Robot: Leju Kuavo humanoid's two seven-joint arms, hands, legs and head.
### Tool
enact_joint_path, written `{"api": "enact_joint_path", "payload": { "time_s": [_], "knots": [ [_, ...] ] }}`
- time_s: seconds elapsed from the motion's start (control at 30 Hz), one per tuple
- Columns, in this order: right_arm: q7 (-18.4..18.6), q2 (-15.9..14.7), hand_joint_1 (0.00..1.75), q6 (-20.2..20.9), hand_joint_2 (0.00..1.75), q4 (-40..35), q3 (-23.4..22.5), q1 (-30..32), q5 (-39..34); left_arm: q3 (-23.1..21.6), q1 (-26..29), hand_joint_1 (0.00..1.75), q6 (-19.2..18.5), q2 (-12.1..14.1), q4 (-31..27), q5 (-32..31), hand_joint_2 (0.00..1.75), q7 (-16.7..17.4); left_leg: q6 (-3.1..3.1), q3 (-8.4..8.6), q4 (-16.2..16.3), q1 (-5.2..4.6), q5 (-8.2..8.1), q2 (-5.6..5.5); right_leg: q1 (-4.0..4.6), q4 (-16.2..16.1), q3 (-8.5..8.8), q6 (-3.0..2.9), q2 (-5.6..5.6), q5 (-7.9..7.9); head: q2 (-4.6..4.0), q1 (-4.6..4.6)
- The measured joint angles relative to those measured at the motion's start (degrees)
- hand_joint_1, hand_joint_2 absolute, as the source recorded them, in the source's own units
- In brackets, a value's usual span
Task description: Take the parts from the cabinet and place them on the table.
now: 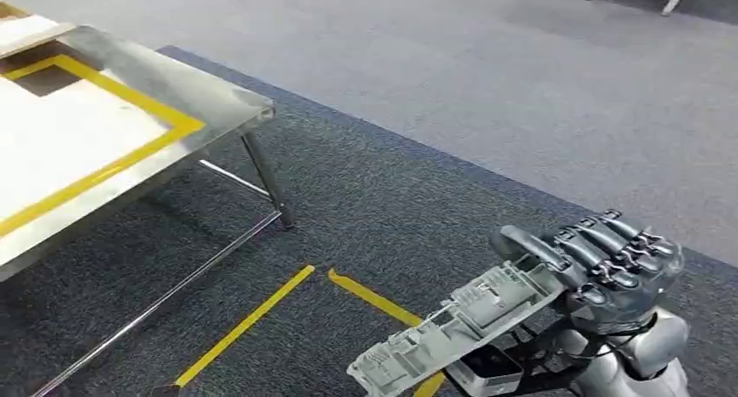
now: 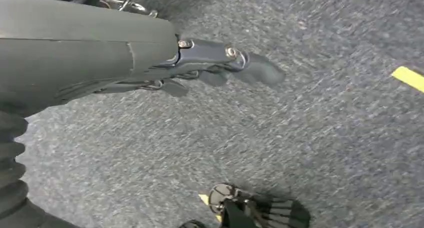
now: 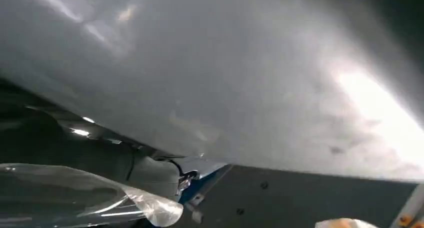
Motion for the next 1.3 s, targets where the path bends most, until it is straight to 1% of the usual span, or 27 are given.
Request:
{"api": "enact_joint_path", "payload": {
  "time_s": [0.03, 0.07, 0.1, 0.17, 0.2, 0.23, 0.3, 0.33, 0.37, 0.4, 0.43, 0.53, 0.57, 0.63, 0.67, 0.73, 0.77, 0.83, 0.87, 0.9, 0.93, 1.07, 1.13, 1.17, 1.23, 1.27, 1.3],
  "knots": [
    [-0.04, 0.02, 1.75, 0.02, 1.75, -0.04, -0.02, -0.06, -0.17, 0.00, 0.05, 0.00, 0.09, -0.02, 0.00, -0.02, 1.75, 0.00, 0.49, 0.73, -0.76, 0.70, 0.30, -0.67, -0.30, 0.16, -0.21, 0.46, 0.60, -0.67, 0.02, 0.00],
    [-0.13, 0.02, 1.75, 0.02, 1.75, -0.04, -0.02, -0.20, -0.35, 0.00, 0.07, 0.00, 0.22, -0.02, 0.00, -0.02, 1.75, 0.00, 0.74, 0.95, -0.88, 0.78, 0.27, -1.05, -0.46, 1.74, -0.55, 0.56, 4.47, -1.73, 0.00, 0.42],
    [-0.15, 0.02, 1.75, 0.00, 1.75, -0.07, -0.02, -0.32, -0.50, 0.00, -0.09, 0.00, 0.35, 0.00, 0.00, -0.04, 1.75, -0.02, 1.15, 0.94, -0.87, 0.83, 0.29, -1.54, -0.53, 5.32, -2.27, 0.57, 6.68, -3.45, 0.02, 0.55],
    [-0.04, 0.02, 1.75, 0.00, 1.75, 0.09, 0.00, -0.08, -0.50, -0.04, -0.32, 0.00, 0.46, -0.11, 0.00, -0.44, 1.75, -0.07, 1.33, 0.91, -0.85, 0.81, 0.18, -3.03, -0.58, 15.59, -8.06, 0.80, 8.07, -7.22, 0.00, 0.77],
    [0.09, 0.02, 1.75, 0.00, 1.75, 0.18, 0.00, -0.09, -0.48, -0.13, -0.29, 0.00, 0.48, -0.15, 0.00, -0.68, 1.75, -0.07, 1.36, 0.95, -0.84, 0.78, 0.15, -3.56, -0.56, 18.06, -9.79, 0.85, 8.11, -7.54, 0.00, 0.77],
    [0.24, 0.02, 1.75, 0.00, 1.75, 0.24, 0.02, -0.12, -0.39, -0.31, -0.27, 0.00, 0.52, -0.24, 0.00, -1.05, 1.75, -0.09, 1.33, 1.05, -0.83, 0.77, 0.13, -4.19, -0.57, 18.22, -10.61, 0.87, 8.11, -6.36, 0.00, 0.72],
    [0.35, 0.02, 1.75, 0.00, 1.75, 0.26, 0.02, -0.14, -0.17, -0.37, -0.26, 0.00, 0.61, -0.26, 0.00, -1.18, 1.75, -0.20, 1.26, 1.17, -0.82, 0.80, 0.08, -5.00, -0.59, 15.42, -10.00, 0.82, 8.12, -3.64, 0.00, 0.74],
    [0.42, 0.02, 1.75, 0.00, 1.75, 0.26, 0.04, -0.14, 0.02, -0.35, -0.28, 0.00, 0.74, -0.31, 0.00, -1.18, 1.75, -0.26, 1.11, 1.36, -0.76, 0.88, -0.02, -5.65, -0.66, 10.60, -8.15, 0.81, 8.25, -0.38, 0.00, 0.74],
    [0.48, 0.02, 1.75, 0.00, 1.75, 0.26, 0.07, -0.19, 0.13, -0.37, -0.29, 0.00, 0.79, -0.33, 0.00, -1.20, 1.75, -0.28, 0.91, 1.55, -0.66, 0.96, -0.15, -6.28, -0.82, 5.41, -5.97, 0.80, 9.14, 2.61, 0.00, 0.77],
    [0.57, 0.02, 1.75, 0.00, 1.75, 0.28, 0.09, -0.25, 0.15, -0.37, -0.27, 0.00, 0.79, -0.33, 0.00, -1.20, 1.75, -0.28, 0.62, 1.46, -0.55, 1.05, -0.25, -6.89, -1.13, 2.56, -4.68, 0.81, 11.78, 2.81, 0.00, 0.72],
    [0.59, 0.02, 1.75, 0.00, 1.75, 0.31, 0.11, -0.20, 0.18, -0.37, -0.48, 0.00, 0.85, -0.33, 0.00, -1.22, 1.75, -0.28, 0.30, 0.84, 0.09, 0.76, -0.33, -7.47, -1.23, 1.11, -3.46, 0.65, 12.69, 2.42, 0.00, 0.70],
    [0.63, 0.02, 1.75, 0.00, 1.75, 0.39, 0.11, -0.27, 0.48, -0.37, -0.19, 0.00, 0.92, -0.37, 0.00, -1.20, 1.75, -0.28, -0.72, 0.19, -0.21, 1.30, 0.36, -9.00, -0.72, 1.35, -3.89, -0.23, 11.27, 2.37, 0.00, 0.66],
    [0.63, 0.07, 1.75, 0.00, 1.75, 0.39, 0.11, -0.35, 0.55, -0.37, -0.10, 0.00, 0.96, -0.33, 0.00, -1.20, 1.75, -0.28, -0.94, 0.17, -0.09, 1.20, 0.24, -9.54, -1.08, 0.94, -3.72, -0.58, 10.47, 2.56, 0.02, 0.63],
    [0.77, 0.33, 1.75, 0.00, 1.75, 0.39, 0.04, -0.32, 0.74, -0.37, -0.10, 0.00, 1.20, -0.37, 0.00, -1.20, 1.75, -0.24, -1.48, -1.32, 3.67, 0.96, -2.48, -5.07, -1.12, 0.74, -3.22, -1.28, 9.01, 2.48, 0.00, 0.09],
    [0.77, 0.33, 1.75, 0.00, 1.75, 0.39, 0.02, -0.21, 0.99, -0.37, -0.21, 0.00, 1.31, -0.37, 0.00, -1.20, 1.75, -0.06, -1.77, -3.46, 8.39, 1.11, -4.83, -3.93, -1.00, 0.74, -3.12, -1.47, 8.12, 2.36, 0.00, 0.15],
    [0.98, 0.33, 1.75, 0.00, 1.75, 0.39, 0.02, 0.14, 1.64, -0.35, -0.20, 0.00, 1.44, -0.37, 0.00, -1.20, 1.75, 0.07, -2.07, -7.47, 16.88, 1.31, -8.01, -3.31, -0.90, 0.75, -3.06, -1.65, 6.48, 2.17, 0.00, 0.13],
    [1.09, 0.33, 1.75, 0.00, 1.75, 0.42, 0.02, 0.31, 1.79, -0.35, -0.09, 0.00, 1.44, -0.39, 0.00, -1.20, 1.75, 0.15, -2.14, -7.95, 17.73, 1.40, -7.69, -3.28, -0.90, 0.75, -2.96, -1.69, 5.78, 2.09, 0.00, 0.11],
    [1.16, 0.33, 1.75, 0.00, 1.75, 0.42, 0.04, 0.63, 1.57, -0.33, 0.10, 0.00, 1.46, -0.39, 0.00, -1.20, 1.75, 0.46, -2.08, -5.05, 11.95, 1.48, -3.46, -2.90, -0.89, 0.76, -2.57, -1.59, 4.40, 1.76, 0.00, 0.09],
    [1.16, 0.33, 1.75, 0.00, 1.75, 0.42, 0.04, 0.73, 1.53, -0.31, 0.13, 0.00, 1.46, -0.39, 0.00, -1.20, 1.75, 0.46, -1.89, -2.43, 6.73, 1.44, -0.88, -2.05, -0.89, 0.76, -2.23, -1.47, 3.77, 1.56, 0.00, 0.13],
    [1.16, 0.33, 1.75, 0.00, 1.75, 0.42, 0.04, 0.76, 1.36, -0.31, 0.12, 0.00, 1.46, -0.39, 0.00, -1.20, 1.75, 0.37, -1.56, -0.03, 1.86, 1.26, 0.84, -0.07, -0.84, 0.75, -1.87, -1.26, 3.25, 1.31, 0.00, 0.11],
    [1.16, 0.33, 1.75, 0.00, 1.75, 0.42, 0.04, 0.84, 1.27, -0.31, -0.06, 0.00, 1.44, -0.39, 0.00, -1.20, 1.75, 0.28, -1.41, 0.76, 0.67, 0.26, -0.40, 1.75, -0.37, 0.83, -1.84, -0.86, 2.64, 1.02, 0.00, 0.11],
    [0.29, 0.59, 1.75, 0.00, 1.75, 0.55, 0.15, 0.83, 0.07, -0.31, -0.08, 0.00, 1.42, -0.42, 0.00, -1.16, 1.75, -1.18, -0.04, 0.62, -0.22, 0.34, -0.42, -0.54, -0.37, 0.53, -1.08, 0.34, 0.18, 0.51, 0.02, 0.22],
    [0.04, 0.85, 1.75, 0.00, 1.75, 0.85, 0.24, 0.45, -0.09, -0.28, -0.13, 0.00, 1.44, -0.39, 0.00, -1.00, 1.75, -2.10, 0.63, 0.93, -0.58, 0.86, -0.17, -1.66, -0.91, 3.59, -2.73, 0.73, 6.03, -1.66, 0.02, 0.55],
    [0.07, 0.92, 1.75, 0.00, 1.75, 1.18, 0.33, 0.35, -0.04, -0.28, -0.39, 0.00, 1.46, -0.44, 0.00, -0.96, 1.75, -2.30, 0.88, 0.86, -0.58, 0.93, -0.19, -2.26, -0.96, 7.69, -4.80, 0.81, 7.33, -3.66, 0.00, 0.83],
    [0.48, 0.94, 1.75, 0.00, 1.75, 2.29, 0.55, 0.22, -0.04, -0.28, -0.62, 0.00, 1.46, -0.55, 0.00, -1.01, 1.75, -2.21, 1.09, 0.80, -0.56, 0.88, -0.24, -3.84, -0.93, 17.20, -9.89, 1.04, 7.99, -7.19, 0.00, 0.94],
    [0.70, 0.96, 1.75, 0.02, 1.75, 2.86, 0.66, 0.01, -0.04, -0.28, -0.67, 0.00, 1.49, -0.63, 0.00, -1.07, 1.75, -1.95, 1.08, 0.84, -0.55, 0.86, -0.23, -4.68, -0.93, 19.11, -11.24, 1.03, 8.03, -7.11, 0.00, 0.96],
    [0.90, 0.98, 1.75, 0.00, 1.75, 3.43, 0.76, -0.35, -0.04, -0.28, -0.65, 0.00, 1.51, -0.66, 0.00, -1.22, 1.75, -1.77, 1.07, 0.93, -0.52, 0.86, -0.23, -5.59, -0.93, 17.82, -11.13, 0.95, 8.04, -5.18, 0.00, 0.92]
  ]
}}
